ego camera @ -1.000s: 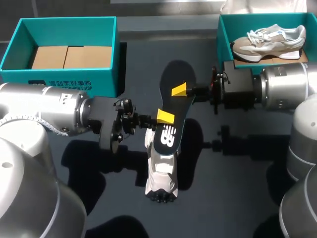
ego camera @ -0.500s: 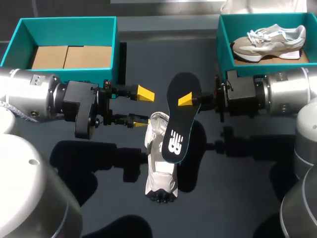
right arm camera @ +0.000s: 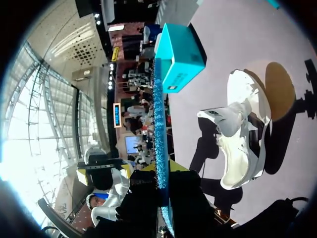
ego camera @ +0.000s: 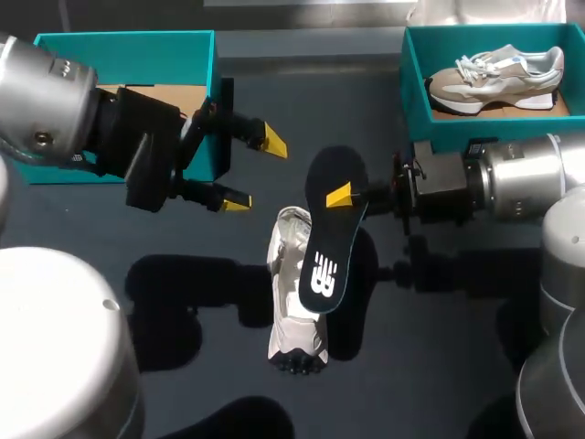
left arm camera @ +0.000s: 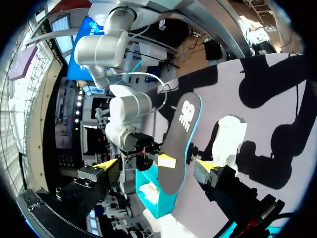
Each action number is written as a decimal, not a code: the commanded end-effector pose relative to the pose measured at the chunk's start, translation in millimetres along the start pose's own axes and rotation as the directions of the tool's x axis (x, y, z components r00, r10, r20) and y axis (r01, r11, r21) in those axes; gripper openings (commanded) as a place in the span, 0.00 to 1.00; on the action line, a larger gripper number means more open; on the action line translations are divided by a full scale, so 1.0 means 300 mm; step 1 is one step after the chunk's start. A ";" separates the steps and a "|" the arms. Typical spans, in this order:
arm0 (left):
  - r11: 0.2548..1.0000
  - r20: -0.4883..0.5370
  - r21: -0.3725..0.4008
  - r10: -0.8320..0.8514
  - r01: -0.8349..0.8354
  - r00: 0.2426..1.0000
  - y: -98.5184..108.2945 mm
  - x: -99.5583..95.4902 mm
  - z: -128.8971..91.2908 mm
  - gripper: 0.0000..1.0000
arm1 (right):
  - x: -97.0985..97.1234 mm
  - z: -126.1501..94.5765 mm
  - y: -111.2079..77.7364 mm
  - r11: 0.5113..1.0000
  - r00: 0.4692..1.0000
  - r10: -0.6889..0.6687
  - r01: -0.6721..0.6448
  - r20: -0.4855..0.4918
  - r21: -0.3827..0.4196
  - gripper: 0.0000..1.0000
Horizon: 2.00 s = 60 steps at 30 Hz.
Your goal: Take the shoe out of the shoebox, open the shoe tongue, remove and reinsert the insole, then place the shoe into the shoebox
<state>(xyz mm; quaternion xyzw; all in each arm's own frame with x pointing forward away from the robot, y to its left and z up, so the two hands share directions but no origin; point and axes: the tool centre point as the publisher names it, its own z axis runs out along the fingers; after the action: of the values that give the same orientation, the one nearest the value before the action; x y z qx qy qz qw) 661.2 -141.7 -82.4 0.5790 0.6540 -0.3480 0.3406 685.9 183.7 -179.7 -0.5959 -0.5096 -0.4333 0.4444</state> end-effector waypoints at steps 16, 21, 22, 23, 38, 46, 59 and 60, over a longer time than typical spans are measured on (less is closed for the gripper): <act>1.000 -0.710 -0.028 -0.019 -0.001 0.704 0.015 -0.051 0.111 1.00 | -0.004 0.055 0.013 1.000 1.000 -0.010 0.009 0.012 0.028 0.00; 0.999 -0.778 -0.005 0.024 -0.045 0.628 0.039 -0.048 0.132 1.00 | -0.003 0.057 0.014 0.999 1.000 -0.014 0.013 0.016 0.029 0.00; 0.999 -0.788 0.006 0.034 -0.047 0.615 0.043 -0.048 0.137 1.00 | -0.003 0.058 0.014 0.999 1.000 -0.015 0.014 0.018 0.030 0.00; 0.999 -0.801 0.015 0.042 -0.050 0.597 0.048 -0.049 0.140 1.00 | -0.003 0.058 0.014 0.999 1.000 -0.017 0.016 0.021 0.030 0.00; 0.993 -0.851 -0.013 0.051 -0.119 0.522 0.090 -0.052 0.162 1.00 | -0.004 0.066 0.024 0.999 0.999 -0.026 0.025 0.019 0.034 0.00; 0.992 -0.829 -0.021 0.051 -0.122 0.556 0.102 -0.045 0.157 1.00 | 0.005 0.068 0.032 0.999 0.999 -0.029 0.029 0.018 0.039 0.00; 0.989 -0.585 0.014 0.130 -0.150 0.801 0.107 -0.004 0.126 1.00 | 0.001 0.071 0.035 0.999 1.000 -0.022 0.022 0.015 0.044 0.00; 0.987 -0.521 0.014 0.144 -0.160 0.841 0.105 0.006 0.116 1.00 | 0.001 0.070 0.035 0.999 1.000 -0.022 0.021 0.014 0.044 0.00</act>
<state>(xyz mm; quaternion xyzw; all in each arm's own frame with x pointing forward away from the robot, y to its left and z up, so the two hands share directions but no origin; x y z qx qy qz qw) 698.7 -195.4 -94.4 0.6988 0.7122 -0.0287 0.0609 696.4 200.3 -184.2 -0.5837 -0.5284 -0.4229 0.4485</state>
